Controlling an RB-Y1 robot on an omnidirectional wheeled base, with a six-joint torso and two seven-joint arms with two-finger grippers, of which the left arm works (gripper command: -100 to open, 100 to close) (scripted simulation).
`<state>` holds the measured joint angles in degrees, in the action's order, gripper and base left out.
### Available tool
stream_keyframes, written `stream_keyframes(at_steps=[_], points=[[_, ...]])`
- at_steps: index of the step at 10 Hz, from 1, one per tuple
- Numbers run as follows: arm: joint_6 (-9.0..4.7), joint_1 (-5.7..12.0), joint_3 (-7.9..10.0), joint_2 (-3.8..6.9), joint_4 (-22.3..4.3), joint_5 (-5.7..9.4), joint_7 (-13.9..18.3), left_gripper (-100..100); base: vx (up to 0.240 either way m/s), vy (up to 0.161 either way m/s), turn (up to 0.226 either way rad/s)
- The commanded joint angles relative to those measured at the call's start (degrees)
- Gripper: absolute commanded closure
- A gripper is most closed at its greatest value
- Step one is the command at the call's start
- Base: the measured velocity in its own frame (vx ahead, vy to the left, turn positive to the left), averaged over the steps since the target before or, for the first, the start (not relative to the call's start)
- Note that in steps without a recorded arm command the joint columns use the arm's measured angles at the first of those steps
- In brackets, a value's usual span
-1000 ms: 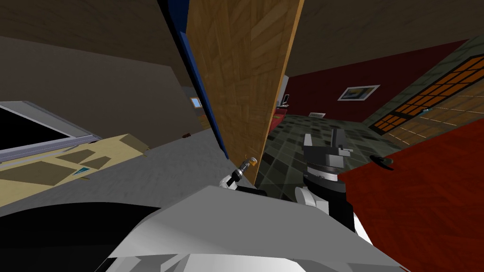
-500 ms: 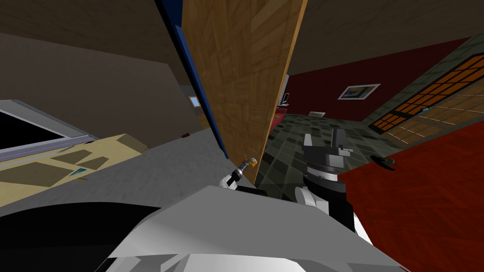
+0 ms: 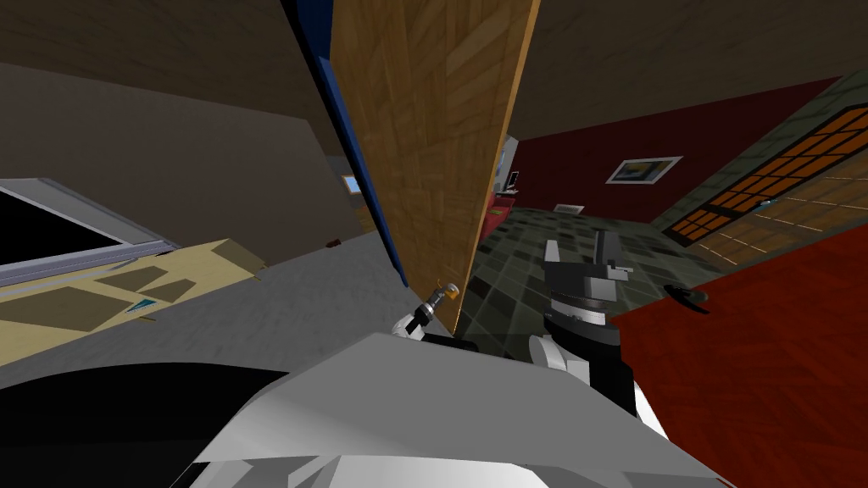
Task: Push the door open
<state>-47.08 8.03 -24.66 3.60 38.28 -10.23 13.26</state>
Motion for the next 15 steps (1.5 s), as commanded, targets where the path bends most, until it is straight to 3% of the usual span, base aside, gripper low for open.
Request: stream_keyframes(at_steps=[1,7,15], points=[[0.25,0.03,0.95,0.26,1.16,0.42,-0.44,100,0.123,-0.155,0.044],[0.56,0.16,3.62,0.47,0.74,1.64,-1.83,100,0.112,-0.129,0.032],[1.18,0.43,9.10,0.09,-0.12,4.13,-4.69,100,0.105,-0.116,0.046]])
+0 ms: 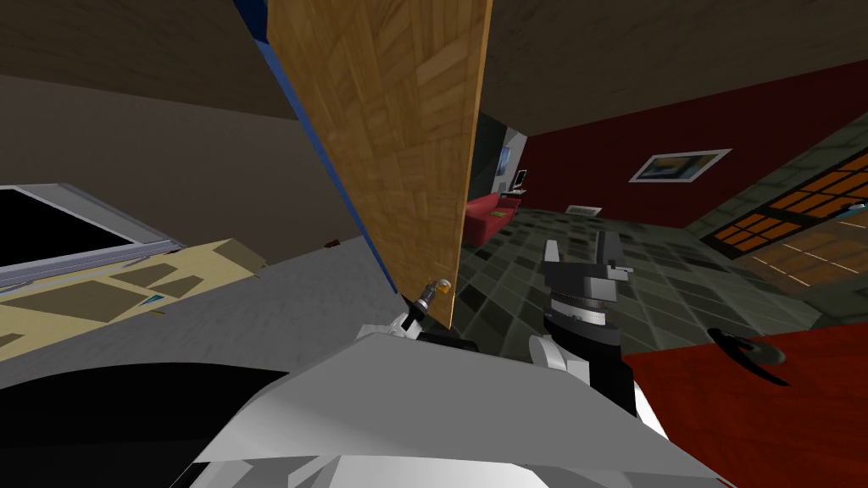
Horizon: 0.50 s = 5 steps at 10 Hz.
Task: Push the door open
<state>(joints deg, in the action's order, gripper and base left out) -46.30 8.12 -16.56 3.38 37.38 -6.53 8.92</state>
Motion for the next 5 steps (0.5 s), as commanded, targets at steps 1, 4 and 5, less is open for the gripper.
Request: stream_keyframes(at_steps=[1,4,5], points=[[0.47,0.37,1.55,0.21,0.70,0.67,-0.64,100,0.115,-0.140,0.054],[0.65,0.45,3.14,-0.14,0.45,1.39,-1.47,100,0.126,-0.133,0.048],[0.77,0.49,4.13,-0.41,0.30,1.84,-1.98,100,0.098,-0.074,0.022]])
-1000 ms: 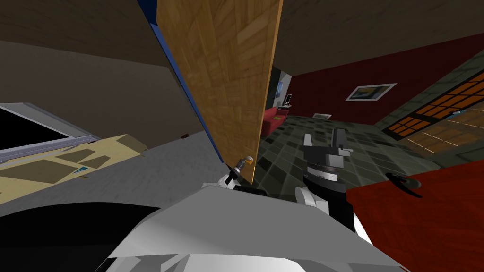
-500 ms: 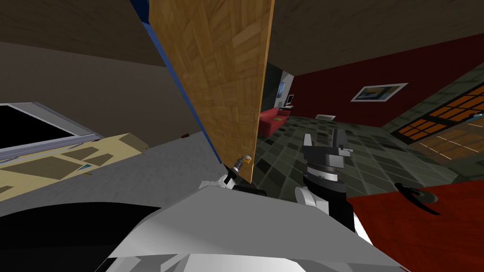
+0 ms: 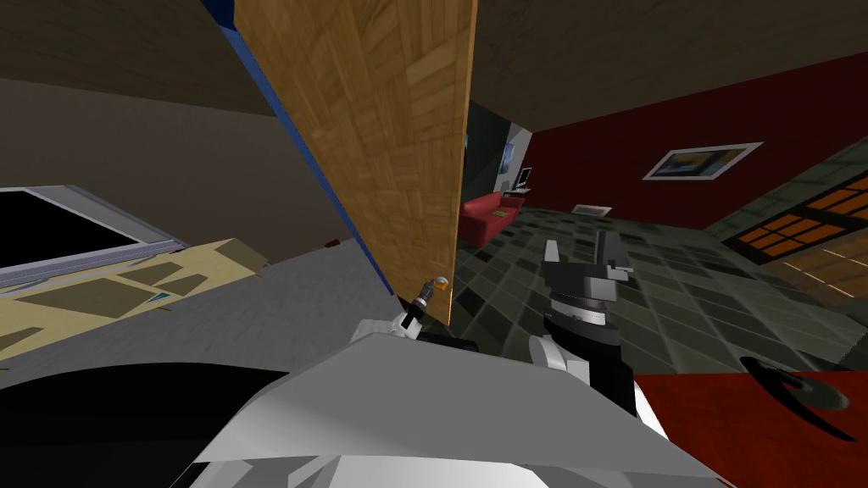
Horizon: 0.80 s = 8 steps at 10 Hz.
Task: Push the door open
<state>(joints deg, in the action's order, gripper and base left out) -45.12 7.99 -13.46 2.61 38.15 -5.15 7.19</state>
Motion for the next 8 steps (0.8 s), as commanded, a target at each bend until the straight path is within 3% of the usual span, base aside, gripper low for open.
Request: stream_keyframes(at_steps=[1,6,8], points=[[-0.31,0.67,1.94,0.07,-0.62,0.89,-0.73,100,0.138,-0.162,0.066],[-0.01,0.79,4.54,-1.05,-1.03,2.07,-2.09,100,0.136,-0.173,0.065],[0.09,0.83,5.64,0.20,-1.06,2.59,-2.30,100,0.079,-0.051,0.032]])
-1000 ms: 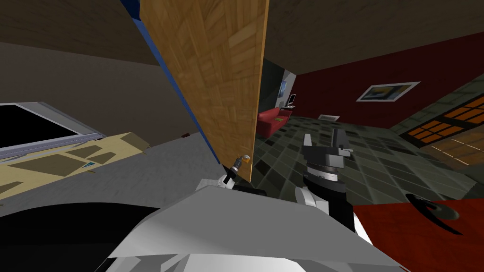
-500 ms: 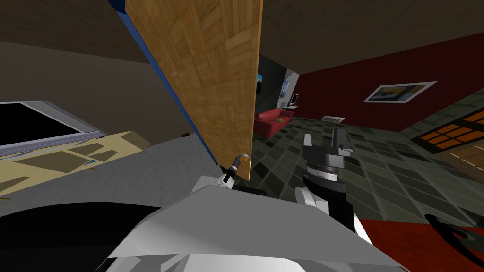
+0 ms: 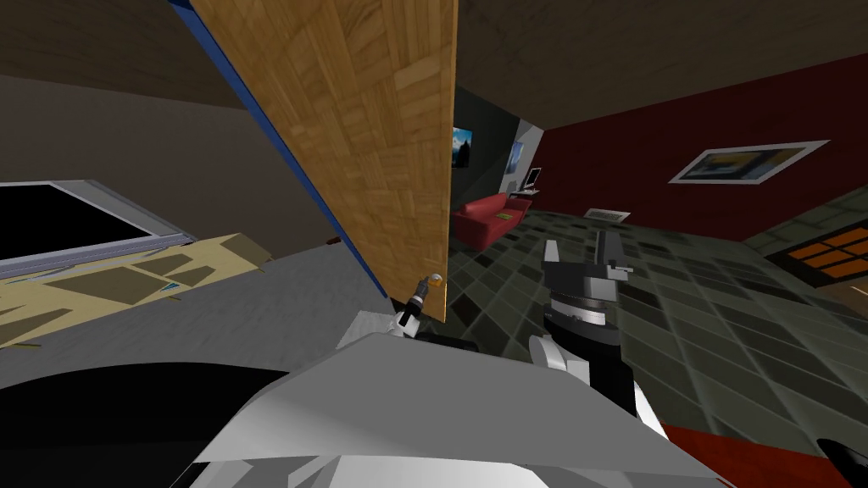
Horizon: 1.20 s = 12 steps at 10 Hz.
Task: Push the door open
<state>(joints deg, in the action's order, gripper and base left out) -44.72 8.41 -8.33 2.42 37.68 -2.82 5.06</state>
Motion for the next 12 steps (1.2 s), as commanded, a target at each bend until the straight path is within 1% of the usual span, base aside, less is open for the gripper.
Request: stream_keyframes(at_steps=[1,3,4,5,7,8,9,11,12], points=[[-0.33,0.42,0.92,0.64,-0.63,0.46,-0.32,100,0.153,-0.099,0.056],[-0.35,0.45,1.87,1.15,-0.73,0.94,-0.69,100,0.185,-0.092,0.031],[-0.35,0.45,1.87,1.15,-0.73,0.94,-0.69,100,0.132,-0.066,0.024],[-0.38,0.48,3.03,1.64,-0.86,1.51,-1.14,100,0.147,-0.089,0.066],[-0.38,0.49,3.33,1.75,-0.89,1.66,-1.26,100,0.149,-0.086,0.031],[-0.38,0.49,3.33,1.75,-0.89,1.66,-1.26,100,0.039,-0.015,-0.011],[-0.41,0.53,4.67,2.15,-1.04,2.33,-1.78,100,0.141,-0.072,0.058],[-0.42,0.54,5.03,2.22,-1.08,2.51,-1.92,100,0.146,-0.108,0.057],[-0.45,0.58,6.11,2.43,-1.20,3.05,-2.35,100,0.157,-0.093,0.056]])
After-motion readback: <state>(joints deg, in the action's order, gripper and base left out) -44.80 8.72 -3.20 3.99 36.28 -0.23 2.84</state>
